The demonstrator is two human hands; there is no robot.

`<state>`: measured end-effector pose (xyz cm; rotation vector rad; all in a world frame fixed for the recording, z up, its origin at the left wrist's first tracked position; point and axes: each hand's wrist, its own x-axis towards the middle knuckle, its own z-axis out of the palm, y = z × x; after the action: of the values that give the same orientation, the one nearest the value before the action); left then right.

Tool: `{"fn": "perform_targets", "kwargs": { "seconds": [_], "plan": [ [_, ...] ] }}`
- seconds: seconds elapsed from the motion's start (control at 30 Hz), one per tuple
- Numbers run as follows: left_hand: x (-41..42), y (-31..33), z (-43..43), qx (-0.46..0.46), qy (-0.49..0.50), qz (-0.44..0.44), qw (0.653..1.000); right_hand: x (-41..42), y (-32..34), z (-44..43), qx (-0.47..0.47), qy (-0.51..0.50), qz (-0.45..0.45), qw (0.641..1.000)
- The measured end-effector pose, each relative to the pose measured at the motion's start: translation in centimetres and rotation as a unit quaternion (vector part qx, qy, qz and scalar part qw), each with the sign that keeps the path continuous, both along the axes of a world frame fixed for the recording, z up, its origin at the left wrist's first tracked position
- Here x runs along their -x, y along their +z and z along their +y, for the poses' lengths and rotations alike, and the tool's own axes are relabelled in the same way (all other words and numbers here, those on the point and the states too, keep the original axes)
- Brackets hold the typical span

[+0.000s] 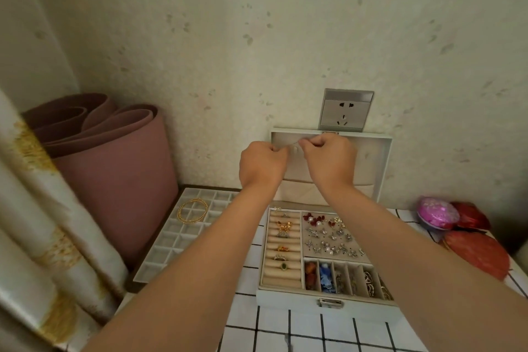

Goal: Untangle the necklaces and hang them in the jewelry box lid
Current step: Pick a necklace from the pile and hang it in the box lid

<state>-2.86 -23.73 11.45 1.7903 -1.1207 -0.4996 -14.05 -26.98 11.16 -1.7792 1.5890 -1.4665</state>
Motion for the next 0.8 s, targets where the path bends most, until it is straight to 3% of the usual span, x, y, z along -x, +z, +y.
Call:
{"fn": "perform_targets", "kwargs": {
  "seconds": [0.27, 0.47, 0.67, 0.8],
  "plan": [
    [0.5, -0.6, 0.3, -0.043, -0.001, -0.047, 0.998, -0.2, -0.9, 0.0, -0.039, -0.039, 0.039, 0.998],
    [0.2, -1.7, 1.7, -0.052, -0.066, -0.007, 0.996, 0.7, -1.7, 1.2, -0.192, 0.077, 0.076, 0.975],
    [-0.9, -1.9, 3.9, -0.036, -0.180, 0.014, 0.983, 1.0, -1.1, 4.4, -0.371, 0.222, -0.089, 0.897],
    [-1.2, -2.7, 5.0, -0.074, -0.247, -0.024, 0.966, 1.1, -1.3, 4.9, -0.341, 0.227, -0.072, 0.909]
  ]
}}
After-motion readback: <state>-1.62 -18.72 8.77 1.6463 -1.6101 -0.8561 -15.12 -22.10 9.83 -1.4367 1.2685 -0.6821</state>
